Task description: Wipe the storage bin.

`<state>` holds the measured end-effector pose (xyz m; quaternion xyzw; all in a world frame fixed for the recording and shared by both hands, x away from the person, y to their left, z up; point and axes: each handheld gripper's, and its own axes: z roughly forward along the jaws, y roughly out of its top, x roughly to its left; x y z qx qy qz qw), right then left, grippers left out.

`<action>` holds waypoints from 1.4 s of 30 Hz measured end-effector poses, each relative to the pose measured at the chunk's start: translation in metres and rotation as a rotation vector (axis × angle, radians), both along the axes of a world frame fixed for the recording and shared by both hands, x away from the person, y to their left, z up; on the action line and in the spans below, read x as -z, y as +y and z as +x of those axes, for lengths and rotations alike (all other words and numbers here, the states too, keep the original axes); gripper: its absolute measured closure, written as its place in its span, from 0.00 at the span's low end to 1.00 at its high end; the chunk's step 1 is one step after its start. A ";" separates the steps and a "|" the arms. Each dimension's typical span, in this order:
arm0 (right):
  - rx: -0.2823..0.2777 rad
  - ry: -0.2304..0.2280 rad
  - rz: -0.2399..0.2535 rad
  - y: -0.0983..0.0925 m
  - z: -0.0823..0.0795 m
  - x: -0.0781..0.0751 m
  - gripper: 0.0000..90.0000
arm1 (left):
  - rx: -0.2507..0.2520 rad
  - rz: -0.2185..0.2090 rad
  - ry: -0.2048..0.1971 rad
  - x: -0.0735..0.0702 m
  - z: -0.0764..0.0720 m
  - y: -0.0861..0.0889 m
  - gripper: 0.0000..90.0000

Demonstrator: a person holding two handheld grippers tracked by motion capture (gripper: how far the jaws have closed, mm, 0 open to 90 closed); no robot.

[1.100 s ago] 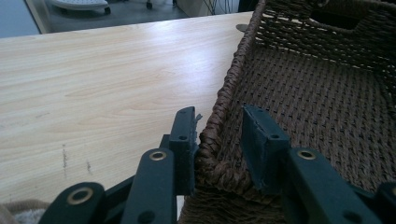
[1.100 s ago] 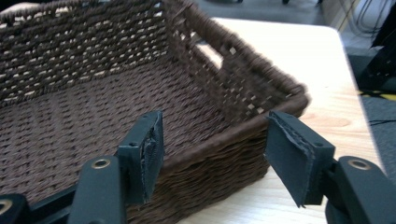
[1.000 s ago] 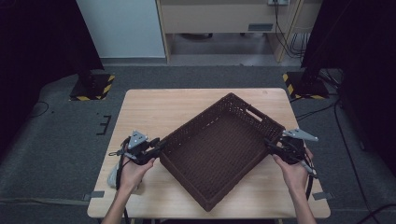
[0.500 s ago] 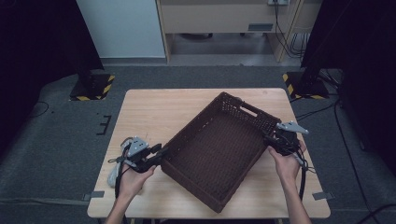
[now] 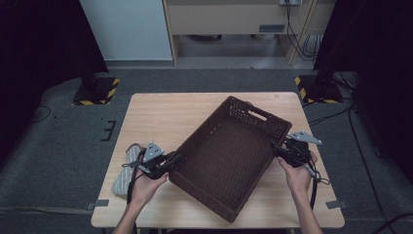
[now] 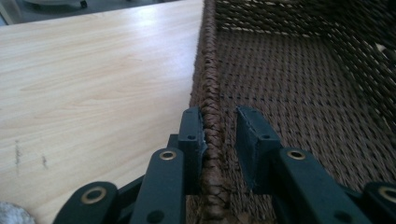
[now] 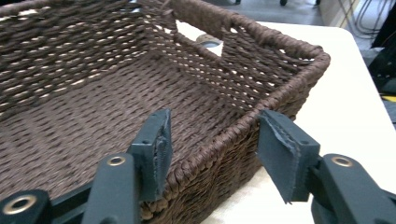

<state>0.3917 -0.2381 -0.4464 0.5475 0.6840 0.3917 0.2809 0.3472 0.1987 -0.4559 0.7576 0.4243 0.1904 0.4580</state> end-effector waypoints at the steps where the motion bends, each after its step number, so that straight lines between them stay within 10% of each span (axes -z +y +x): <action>1: 0.006 -0.004 -0.014 0.001 0.003 0.000 0.52 | 0.000 -0.003 -0.001 0.000 -0.001 -0.001 0.78; 12: -0.013 -0.013 -0.008 0.005 0.007 -0.003 0.49 | -0.020 -0.044 -0.045 -0.016 0.002 0.004 0.68; 22: -0.040 0.021 -0.047 0.012 0.000 -0.002 0.53 | 0.017 -0.031 0.004 -0.006 0.002 -0.007 0.84; 29: -0.016 0.006 -0.062 0.013 0.016 0.000 0.59 | 0.044 -0.011 0.015 -0.008 -0.002 -0.013 0.76; 42: -0.007 0.063 -0.038 0.026 0.011 0.008 0.43 | -0.032 -0.051 -0.064 -0.022 0.015 -0.001 0.63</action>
